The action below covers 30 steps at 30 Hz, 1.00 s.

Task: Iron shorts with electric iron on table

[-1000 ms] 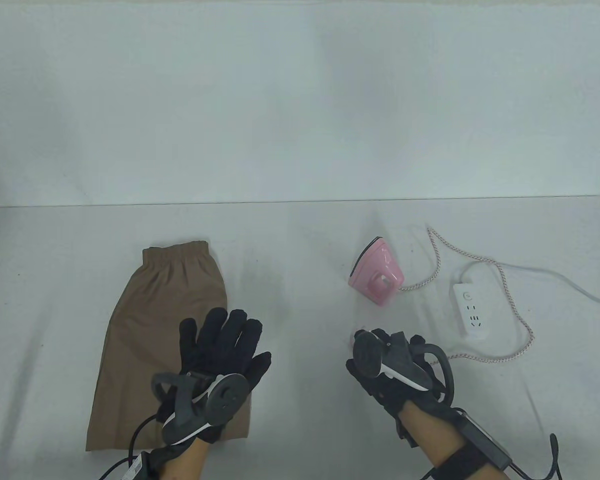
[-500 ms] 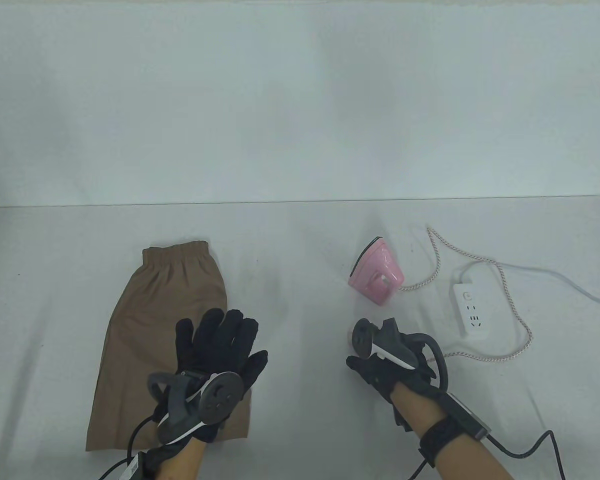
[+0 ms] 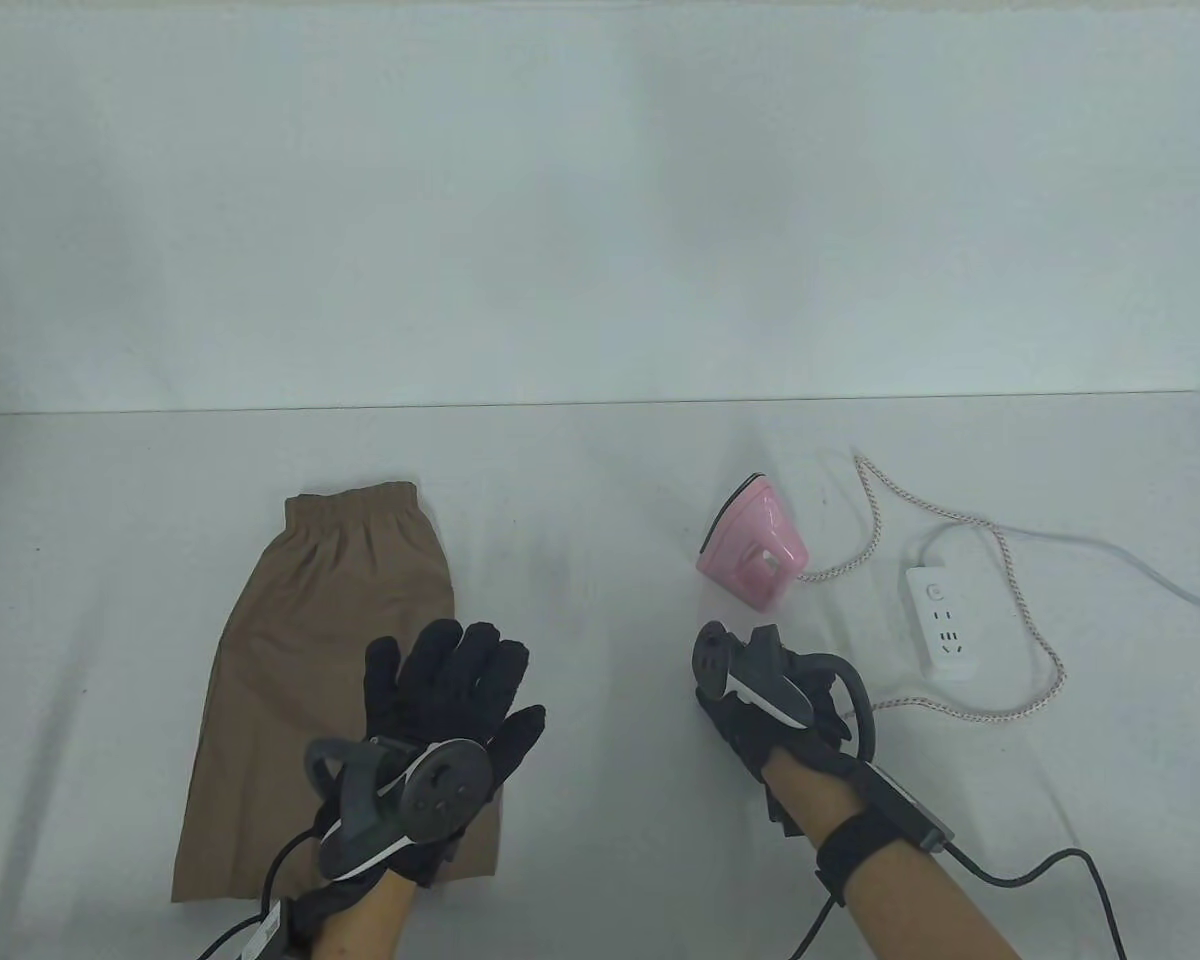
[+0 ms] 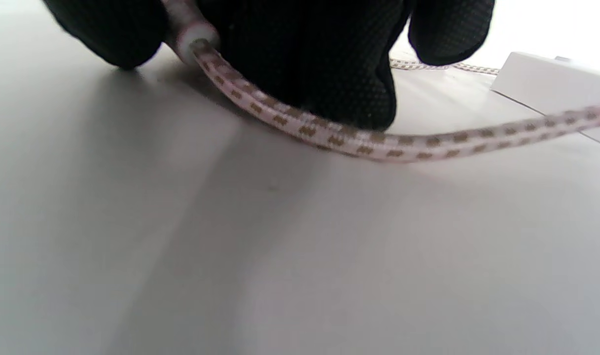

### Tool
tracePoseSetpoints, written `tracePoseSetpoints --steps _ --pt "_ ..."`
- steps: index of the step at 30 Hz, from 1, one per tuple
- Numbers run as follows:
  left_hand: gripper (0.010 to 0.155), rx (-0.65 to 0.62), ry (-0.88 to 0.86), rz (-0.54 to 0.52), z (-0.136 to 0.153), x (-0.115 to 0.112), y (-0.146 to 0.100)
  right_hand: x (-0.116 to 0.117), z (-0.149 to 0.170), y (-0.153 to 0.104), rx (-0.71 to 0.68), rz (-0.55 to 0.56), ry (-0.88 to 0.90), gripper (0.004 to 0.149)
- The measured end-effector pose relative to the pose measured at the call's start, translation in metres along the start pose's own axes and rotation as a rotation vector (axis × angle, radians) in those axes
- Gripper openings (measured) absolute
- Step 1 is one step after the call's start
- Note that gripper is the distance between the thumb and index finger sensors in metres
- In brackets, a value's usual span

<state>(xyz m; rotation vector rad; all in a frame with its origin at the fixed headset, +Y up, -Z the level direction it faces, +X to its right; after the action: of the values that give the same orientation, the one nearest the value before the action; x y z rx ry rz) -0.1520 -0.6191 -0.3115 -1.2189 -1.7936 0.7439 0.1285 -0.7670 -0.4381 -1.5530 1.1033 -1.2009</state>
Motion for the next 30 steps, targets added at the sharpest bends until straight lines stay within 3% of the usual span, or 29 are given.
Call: tracePoseSetpoints --steps 7,13,22,26,30 --pt "0.063 0.002 -0.009 0.0 0.001 0.0 0.0 -0.002 0.001 -0.002 0.003 -0.003 0.022 0.062" --pt "0.063 0.006 -0.014 -0.007 0.002 0.001 0.0 -0.019 0.017 -0.011 0.005 0.05 0.183 0.061" --pt "0.063 -0.016 -0.027 -0.02 -0.002 0.001 0.0 -0.041 0.072 -0.034 0.012 0.118 0.542 0.059" --pt "0.063 -0.023 -0.025 -0.029 -0.004 0.002 -0.001 -0.047 0.101 -0.046 0.077 0.15 0.607 0.059" --pt "0.063 -0.018 -0.026 -0.033 -0.003 0.003 -0.002 -0.048 0.127 -0.053 0.128 0.157 0.53 0.059"
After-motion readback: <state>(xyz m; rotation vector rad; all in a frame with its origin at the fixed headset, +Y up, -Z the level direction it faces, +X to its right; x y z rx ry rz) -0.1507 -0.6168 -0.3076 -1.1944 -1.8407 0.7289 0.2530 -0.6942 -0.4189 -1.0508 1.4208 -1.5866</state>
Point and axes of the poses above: the tracker on the back of each hand, its own z axis roughly to the little-finger side, its own y axis roughly from the wrist to the fingertips, x = y × z, the point moved 5 cm from there along y, roughly from the wrist to the fingertips, and after that the axes turned 11 degrees about -x, right-handed, at the moved point
